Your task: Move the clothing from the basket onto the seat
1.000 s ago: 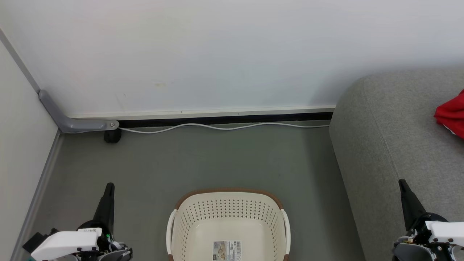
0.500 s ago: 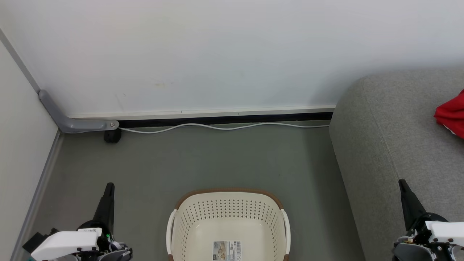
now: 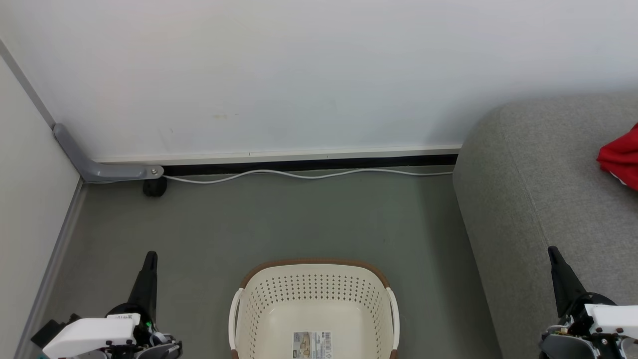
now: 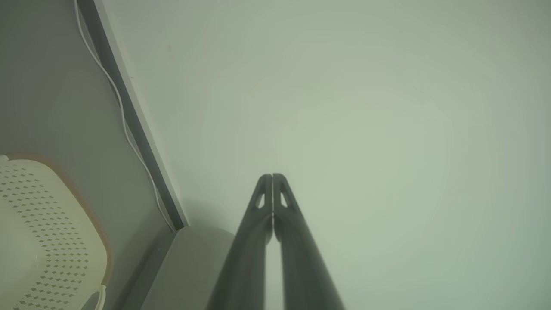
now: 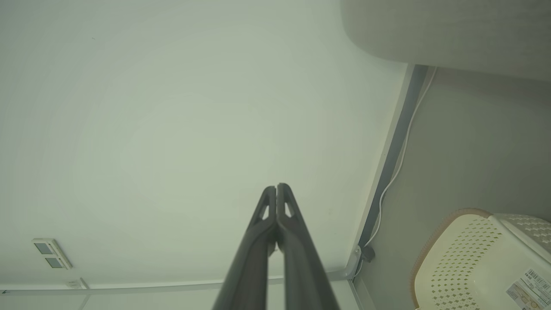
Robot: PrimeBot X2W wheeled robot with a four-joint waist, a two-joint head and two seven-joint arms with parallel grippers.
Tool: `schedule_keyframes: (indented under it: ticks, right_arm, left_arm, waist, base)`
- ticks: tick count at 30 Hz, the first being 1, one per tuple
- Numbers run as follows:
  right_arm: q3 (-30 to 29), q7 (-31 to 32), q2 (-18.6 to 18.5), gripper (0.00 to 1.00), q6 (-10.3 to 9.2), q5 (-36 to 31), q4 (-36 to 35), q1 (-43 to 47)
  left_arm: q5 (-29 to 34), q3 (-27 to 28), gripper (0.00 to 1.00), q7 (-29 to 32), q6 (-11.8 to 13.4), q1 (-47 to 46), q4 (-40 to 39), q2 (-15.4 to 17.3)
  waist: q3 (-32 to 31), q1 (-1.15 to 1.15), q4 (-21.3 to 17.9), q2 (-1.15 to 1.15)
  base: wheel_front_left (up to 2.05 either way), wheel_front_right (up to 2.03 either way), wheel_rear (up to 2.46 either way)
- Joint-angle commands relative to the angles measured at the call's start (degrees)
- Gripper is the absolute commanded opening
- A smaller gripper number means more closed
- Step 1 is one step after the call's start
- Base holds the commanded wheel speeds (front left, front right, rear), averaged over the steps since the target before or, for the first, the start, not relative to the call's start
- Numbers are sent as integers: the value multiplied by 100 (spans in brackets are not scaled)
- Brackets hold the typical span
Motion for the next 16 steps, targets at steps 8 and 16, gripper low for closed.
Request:
schedule_keyframes:
  ticks: [8,16]
  right_arm:
    - [97,42,-59,0,9,67,-180,-209]
    - [98,42,-59,0,9,67,-180,-209]
  left_arm:
    - [-24,184,0,37,-47,-328,-169,104]
    - [-24,183,0,37,-47,-328,-169,104]
  waist:
    - [0,0,0,0]
    - [0,0,0,0]
  base:
    - [0,0,0]
    - [0,0,0]
